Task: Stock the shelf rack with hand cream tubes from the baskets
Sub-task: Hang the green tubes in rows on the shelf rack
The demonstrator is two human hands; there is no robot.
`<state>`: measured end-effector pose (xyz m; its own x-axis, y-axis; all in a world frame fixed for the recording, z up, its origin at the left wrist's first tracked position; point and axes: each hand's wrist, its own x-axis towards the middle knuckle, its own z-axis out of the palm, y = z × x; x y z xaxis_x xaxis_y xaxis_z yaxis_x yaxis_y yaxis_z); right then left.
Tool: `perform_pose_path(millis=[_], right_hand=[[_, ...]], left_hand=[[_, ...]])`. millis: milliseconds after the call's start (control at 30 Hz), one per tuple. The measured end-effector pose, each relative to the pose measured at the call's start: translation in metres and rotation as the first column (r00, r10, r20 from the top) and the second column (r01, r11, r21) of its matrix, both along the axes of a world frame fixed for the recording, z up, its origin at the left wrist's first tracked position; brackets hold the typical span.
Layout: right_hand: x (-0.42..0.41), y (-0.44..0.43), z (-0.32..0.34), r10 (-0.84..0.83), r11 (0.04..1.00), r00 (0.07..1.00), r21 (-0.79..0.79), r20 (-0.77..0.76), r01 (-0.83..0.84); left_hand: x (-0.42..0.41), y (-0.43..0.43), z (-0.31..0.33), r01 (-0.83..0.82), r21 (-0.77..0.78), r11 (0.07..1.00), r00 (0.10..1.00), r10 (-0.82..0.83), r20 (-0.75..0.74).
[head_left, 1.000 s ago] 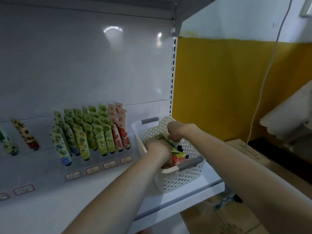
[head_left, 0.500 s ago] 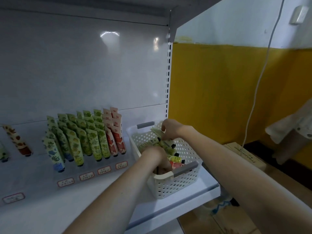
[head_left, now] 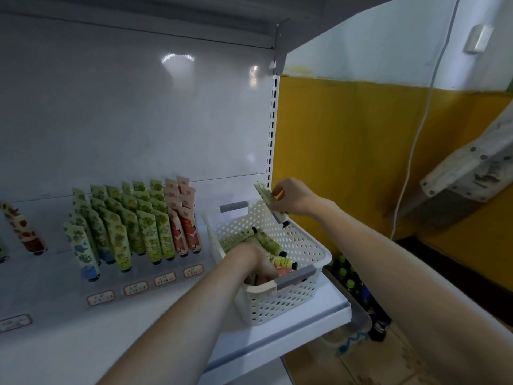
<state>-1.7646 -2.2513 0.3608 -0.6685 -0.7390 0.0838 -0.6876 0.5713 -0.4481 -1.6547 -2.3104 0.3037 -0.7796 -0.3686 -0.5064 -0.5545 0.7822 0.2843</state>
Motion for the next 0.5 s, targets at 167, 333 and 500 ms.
perform_pose_path(millis=[167,333,500], right_hand=[[-0.001,0.008,0.003,-0.032,0.999,0.999,-0.002,0.015,0.032],[-0.001,0.013,0.006,-0.057,0.998,0.998,-0.02,0.019,0.058],[-0.003,0.018,0.007,-0.077,0.996,0.996,-0.043,0.046,0.079]], left_hand=[[0.0,0.001,0.002,0.006,0.137,0.991,1.0,-0.009,0.019],[0.003,-0.001,0.002,-0.045,0.201,0.979,0.998,0.054,-0.042],[0.004,-0.005,-0.003,-0.061,0.253,0.966,0.981,0.105,-0.163]])
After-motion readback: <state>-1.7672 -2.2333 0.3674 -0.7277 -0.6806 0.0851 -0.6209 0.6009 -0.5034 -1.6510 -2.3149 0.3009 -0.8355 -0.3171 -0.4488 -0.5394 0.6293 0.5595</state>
